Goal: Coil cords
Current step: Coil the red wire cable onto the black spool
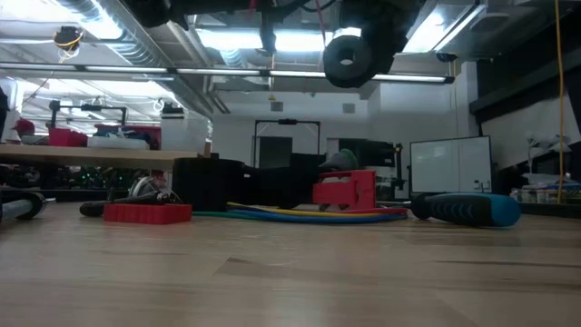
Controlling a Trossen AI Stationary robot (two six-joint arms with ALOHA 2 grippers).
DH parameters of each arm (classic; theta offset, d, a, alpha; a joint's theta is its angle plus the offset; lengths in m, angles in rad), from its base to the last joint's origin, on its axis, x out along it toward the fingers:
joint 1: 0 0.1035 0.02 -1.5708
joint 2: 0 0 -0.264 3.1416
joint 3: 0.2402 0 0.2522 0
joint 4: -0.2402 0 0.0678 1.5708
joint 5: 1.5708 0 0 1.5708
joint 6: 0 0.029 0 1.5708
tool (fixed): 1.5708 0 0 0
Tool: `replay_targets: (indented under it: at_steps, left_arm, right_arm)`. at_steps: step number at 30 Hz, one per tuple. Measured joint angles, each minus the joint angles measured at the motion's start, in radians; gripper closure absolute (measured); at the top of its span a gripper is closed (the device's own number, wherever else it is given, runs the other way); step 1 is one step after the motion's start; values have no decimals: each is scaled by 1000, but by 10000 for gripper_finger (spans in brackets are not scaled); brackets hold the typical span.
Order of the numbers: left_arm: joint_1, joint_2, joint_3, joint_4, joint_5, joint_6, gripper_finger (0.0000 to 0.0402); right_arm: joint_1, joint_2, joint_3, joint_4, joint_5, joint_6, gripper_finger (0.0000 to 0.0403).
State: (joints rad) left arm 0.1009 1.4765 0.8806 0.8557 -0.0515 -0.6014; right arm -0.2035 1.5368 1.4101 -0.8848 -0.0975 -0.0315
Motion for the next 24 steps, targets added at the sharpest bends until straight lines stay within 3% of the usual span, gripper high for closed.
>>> replay_targets:
  at_steps: [5,12,24]
  left_arm:
    - [0,0,0,-11,-2,0,296]
    - [-3,0,0,-3,-28,64,390]
    - [-3,0,0,20,-128,131,391]
  right_arm:
    - [0,0,0,12,15,1,394]
    - [0,0,0,113,106,38,394]
    - [1,0,0,284,99,85,394]
